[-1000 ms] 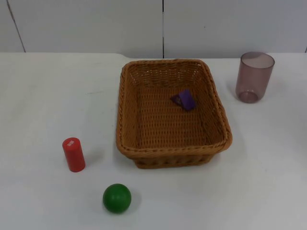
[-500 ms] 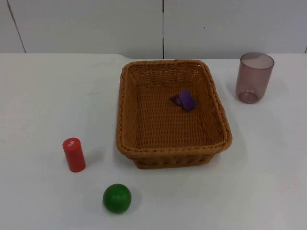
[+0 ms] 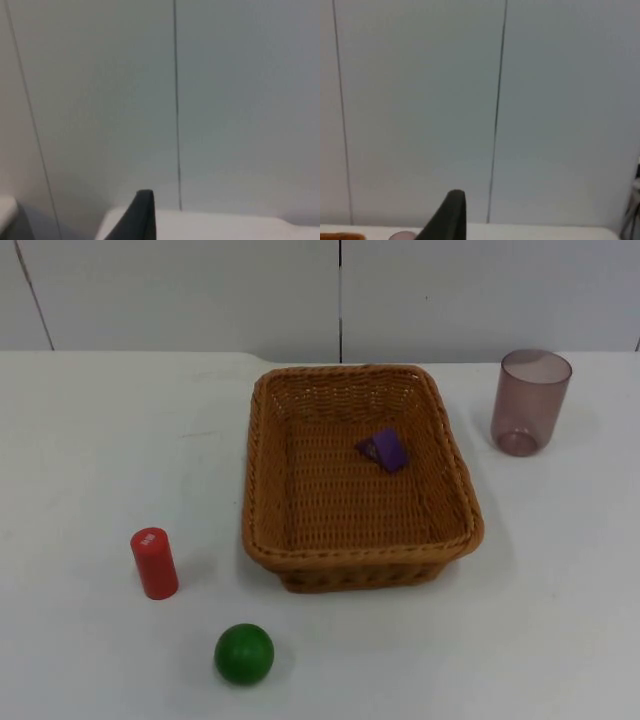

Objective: Pick up the basket with the left hand and place the triangular block into the basket with the right hand.

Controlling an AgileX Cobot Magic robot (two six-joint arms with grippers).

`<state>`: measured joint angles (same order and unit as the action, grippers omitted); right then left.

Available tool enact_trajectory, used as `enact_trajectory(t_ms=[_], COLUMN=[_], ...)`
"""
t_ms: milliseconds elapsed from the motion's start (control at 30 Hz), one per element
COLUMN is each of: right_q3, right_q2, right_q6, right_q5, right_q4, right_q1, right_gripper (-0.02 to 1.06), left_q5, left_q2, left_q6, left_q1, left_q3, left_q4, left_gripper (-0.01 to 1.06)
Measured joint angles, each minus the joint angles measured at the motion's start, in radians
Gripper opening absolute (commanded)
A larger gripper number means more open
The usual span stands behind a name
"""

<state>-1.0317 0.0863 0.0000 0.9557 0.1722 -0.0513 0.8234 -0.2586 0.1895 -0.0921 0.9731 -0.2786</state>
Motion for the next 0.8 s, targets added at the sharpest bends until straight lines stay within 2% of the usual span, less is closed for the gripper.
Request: enact_trajectory(t_ms=[33, 167, 300, 367, 533, 800], right_q3=[0.002, 0.004, 0.002, 0.0, 0.0, -0.005], right_q2=[-0.018, -0.067, -0.088, -0.088, -0.088, -0.088], right_q6=[-0.021, -0.05, -0.098, -0.164, -0.222, -0.222], right_q5=[0.0, 0.0, 0.016, 0.03, 0.031, 0.057], right_q4=[-0.007, -0.021, -0.026, -0.071, -0.172, -0.181], right_q1=[0.011, 0.025, 0.025, 0.025, 0.025, 0.025], right_gripper=[1.04, 1.04, 1.04, 1.04, 1.04, 1.04], left_q5=[-0.005, -0.011, -0.011, -0.011, 0.031, 0.061], left_q2=[0.029, 0.112, 0.198, 0.241, 0.259, 0.259], left_q6=[-0.055, -0.137, -0.189, -0.234, -0.26, -0.275], left_q1=[0.02, 0.075, 0.08, 0.08, 0.069, 0.052], left_q3=[0.0, 0.0, 0.0, 0.0, 0.0, 0.0], left_q4=[0.029, 0.058, 0.058, 0.069, 0.103, 0.164], left_gripper=[1.05, 1.05, 1.05, 1.05, 1.05, 1.05])
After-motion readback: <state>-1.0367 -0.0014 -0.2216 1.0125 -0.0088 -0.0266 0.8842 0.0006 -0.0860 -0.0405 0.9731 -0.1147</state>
